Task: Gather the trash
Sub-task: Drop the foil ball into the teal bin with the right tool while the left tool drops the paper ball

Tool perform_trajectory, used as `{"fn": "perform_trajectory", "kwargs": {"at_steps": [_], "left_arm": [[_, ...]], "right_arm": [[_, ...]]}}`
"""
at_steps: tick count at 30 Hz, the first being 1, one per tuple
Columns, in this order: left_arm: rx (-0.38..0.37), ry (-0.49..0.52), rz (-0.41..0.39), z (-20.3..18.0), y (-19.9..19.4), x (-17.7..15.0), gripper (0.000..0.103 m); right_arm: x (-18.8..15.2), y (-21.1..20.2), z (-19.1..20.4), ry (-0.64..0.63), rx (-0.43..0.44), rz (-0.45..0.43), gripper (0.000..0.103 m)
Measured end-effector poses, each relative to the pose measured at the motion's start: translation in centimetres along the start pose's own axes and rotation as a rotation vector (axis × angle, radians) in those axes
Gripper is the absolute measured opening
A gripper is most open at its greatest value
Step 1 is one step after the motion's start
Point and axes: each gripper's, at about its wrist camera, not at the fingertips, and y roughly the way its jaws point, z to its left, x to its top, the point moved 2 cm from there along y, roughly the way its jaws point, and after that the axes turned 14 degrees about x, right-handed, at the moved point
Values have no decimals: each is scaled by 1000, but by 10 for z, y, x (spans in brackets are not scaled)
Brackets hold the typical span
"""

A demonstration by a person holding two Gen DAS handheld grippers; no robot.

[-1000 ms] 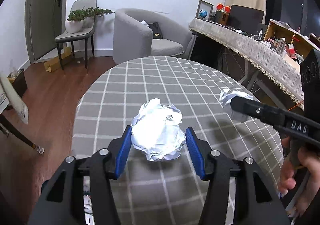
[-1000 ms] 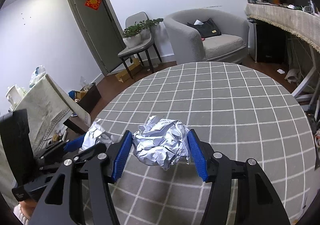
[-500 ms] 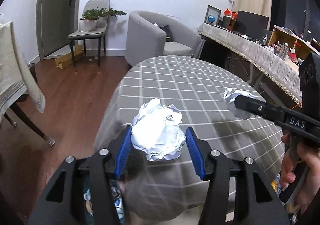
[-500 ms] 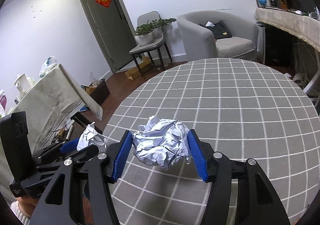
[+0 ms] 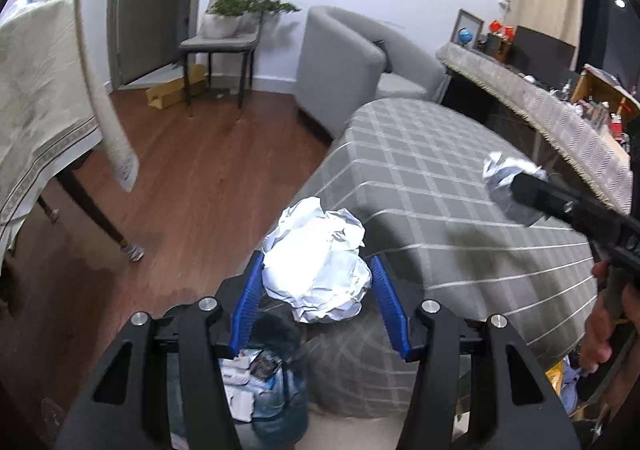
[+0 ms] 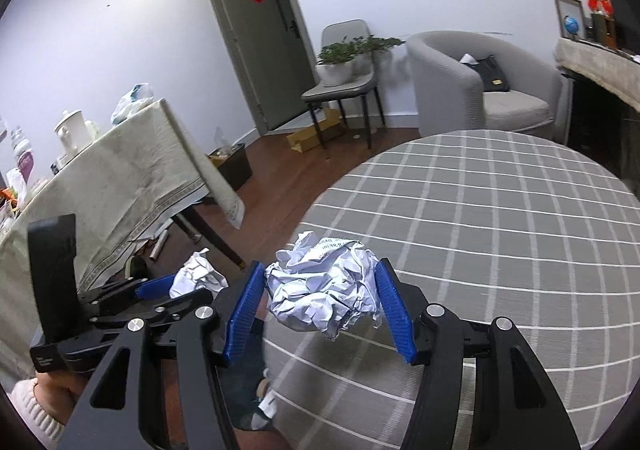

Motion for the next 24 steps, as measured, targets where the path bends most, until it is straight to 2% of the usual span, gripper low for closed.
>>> {"fn": "perform_trajectory", "kwargs": {"at_steps": [4,16,24], "left_arm": [[43,3,50,19,9,-9,57],[86,25,240,62,35,-41,58],[94,15,300,88,39,-55,63]], "right_arm": [[2,15,17,-21,24,9,58],[-5,69,62,-77,83,90,58],[-12,99,85,-99,109,138,58]]}}
